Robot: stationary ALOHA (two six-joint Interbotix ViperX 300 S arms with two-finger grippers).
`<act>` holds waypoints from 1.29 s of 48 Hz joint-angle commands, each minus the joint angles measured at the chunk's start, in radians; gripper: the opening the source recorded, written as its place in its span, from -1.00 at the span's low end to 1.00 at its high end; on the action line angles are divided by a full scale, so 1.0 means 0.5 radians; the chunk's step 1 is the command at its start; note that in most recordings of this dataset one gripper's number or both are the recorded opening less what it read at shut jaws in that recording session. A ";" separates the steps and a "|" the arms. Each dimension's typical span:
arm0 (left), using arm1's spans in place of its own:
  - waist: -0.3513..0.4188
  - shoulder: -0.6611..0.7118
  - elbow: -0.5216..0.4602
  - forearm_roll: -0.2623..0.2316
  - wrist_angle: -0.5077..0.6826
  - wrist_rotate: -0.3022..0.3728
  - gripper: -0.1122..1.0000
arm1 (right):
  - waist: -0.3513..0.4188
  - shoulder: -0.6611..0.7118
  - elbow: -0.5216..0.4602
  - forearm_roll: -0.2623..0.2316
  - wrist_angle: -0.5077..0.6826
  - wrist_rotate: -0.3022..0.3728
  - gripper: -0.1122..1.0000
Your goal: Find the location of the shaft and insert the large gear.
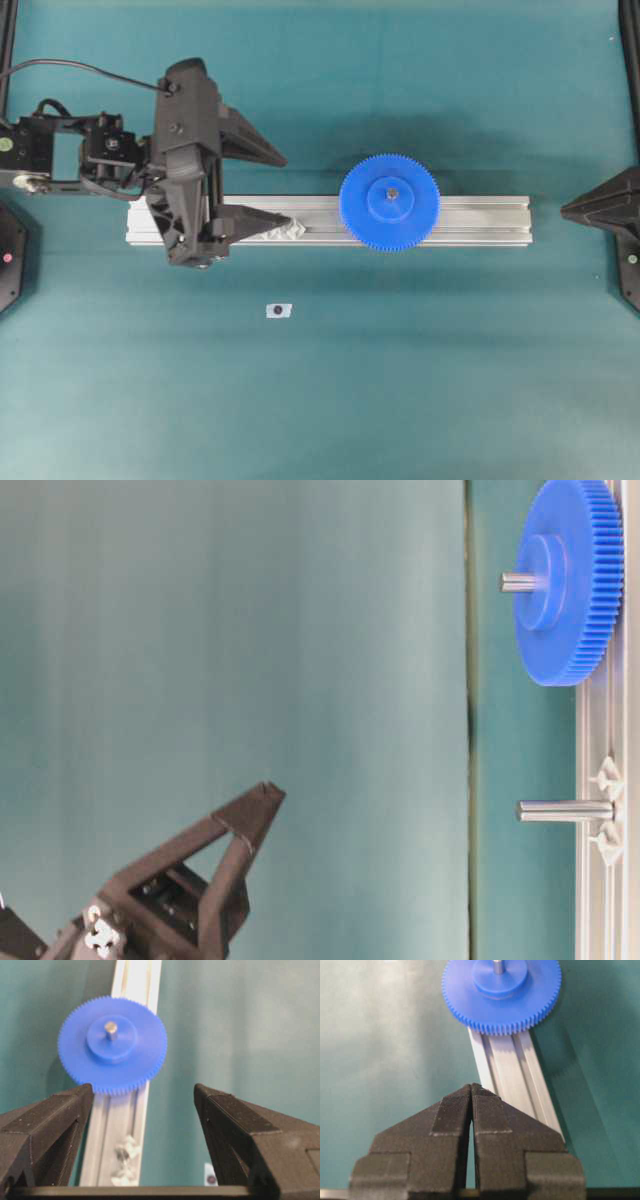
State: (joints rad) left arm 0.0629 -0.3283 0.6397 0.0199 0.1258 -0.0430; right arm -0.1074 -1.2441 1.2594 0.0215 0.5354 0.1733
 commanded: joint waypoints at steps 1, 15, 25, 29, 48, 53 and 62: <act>-0.009 -0.052 -0.015 0.003 -0.018 0.000 0.69 | -0.003 0.018 -0.046 0.000 -0.015 0.018 -0.69; -0.015 -0.049 0.012 0.006 -0.021 0.000 0.69 | -0.003 0.018 -0.034 0.000 -0.015 0.015 -0.69; -0.018 -0.071 0.058 0.006 -0.129 0.006 0.69 | -0.003 0.015 -0.034 0.000 -0.015 0.015 -0.69; -0.021 -0.080 0.074 0.006 -0.150 0.003 0.69 | -0.003 0.018 -0.034 0.000 -0.018 0.018 -0.69; -0.040 -0.080 0.101 0.006 -0.156 0.003 0.69 | -0.003 0.018 -0.034 0.000 -0.018 0.015 -0.69; -0.043 -0.083 0.101 0.006 -0.153 0.000 0.69 | -0.003 0.018 -0.031 -0.003 -0.021 0.015 -0.69; -0.058 -0.083 0.120 0.003 -0.156 -0.003 0.69 | -0.003 0.012 -0.025 -0.003 -0.034 0.015 -0.69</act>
State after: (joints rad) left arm 0.0399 -0.3528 0.7087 0.0199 0.0568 -0.0430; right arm -0.1074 -1.2441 1.2594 0.0199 0.5308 0.1733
